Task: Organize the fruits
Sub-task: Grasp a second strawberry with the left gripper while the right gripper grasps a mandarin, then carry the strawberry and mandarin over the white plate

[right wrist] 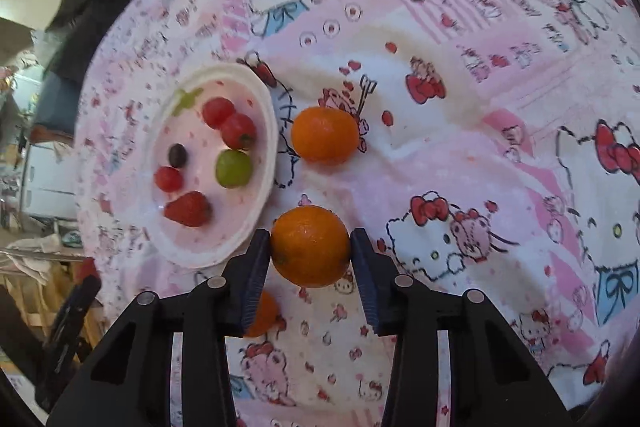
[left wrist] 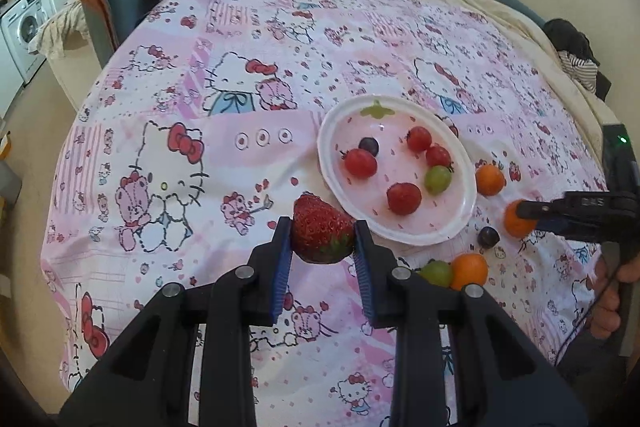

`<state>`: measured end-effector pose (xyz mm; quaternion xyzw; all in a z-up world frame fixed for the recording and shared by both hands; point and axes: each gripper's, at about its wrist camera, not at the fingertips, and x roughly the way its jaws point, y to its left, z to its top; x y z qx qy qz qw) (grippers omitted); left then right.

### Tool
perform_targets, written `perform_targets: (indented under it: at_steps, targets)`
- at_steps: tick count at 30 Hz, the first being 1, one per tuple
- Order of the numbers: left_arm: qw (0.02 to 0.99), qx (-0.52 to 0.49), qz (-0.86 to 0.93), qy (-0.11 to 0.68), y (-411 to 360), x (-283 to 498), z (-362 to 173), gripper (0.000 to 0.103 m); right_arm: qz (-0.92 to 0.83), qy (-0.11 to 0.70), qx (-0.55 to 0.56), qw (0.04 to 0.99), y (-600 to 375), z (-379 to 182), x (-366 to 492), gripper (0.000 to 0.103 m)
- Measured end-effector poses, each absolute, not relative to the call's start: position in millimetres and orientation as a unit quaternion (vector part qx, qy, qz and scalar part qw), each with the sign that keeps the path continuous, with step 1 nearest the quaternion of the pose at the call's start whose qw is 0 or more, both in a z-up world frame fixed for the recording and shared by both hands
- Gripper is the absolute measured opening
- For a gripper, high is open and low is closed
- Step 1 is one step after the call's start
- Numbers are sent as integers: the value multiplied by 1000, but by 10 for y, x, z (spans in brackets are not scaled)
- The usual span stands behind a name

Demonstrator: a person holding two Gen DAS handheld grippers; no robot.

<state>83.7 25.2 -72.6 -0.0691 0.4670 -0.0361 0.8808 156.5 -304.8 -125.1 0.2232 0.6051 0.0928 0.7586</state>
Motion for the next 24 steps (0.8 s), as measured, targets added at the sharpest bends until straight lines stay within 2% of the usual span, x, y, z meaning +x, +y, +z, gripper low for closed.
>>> perform_targets:
  at_steps: [12, 24]
  targets:
    - [906, -62, -10, 418, 352, 781, -560, 26, 121, 525, 286, 793, -3240, -777, 1529, 43]
    - [915, -38, -38, 401, 282, 1220, -217, 26, 182, 495, 262, 809, -2846, -549, 1917, 43]
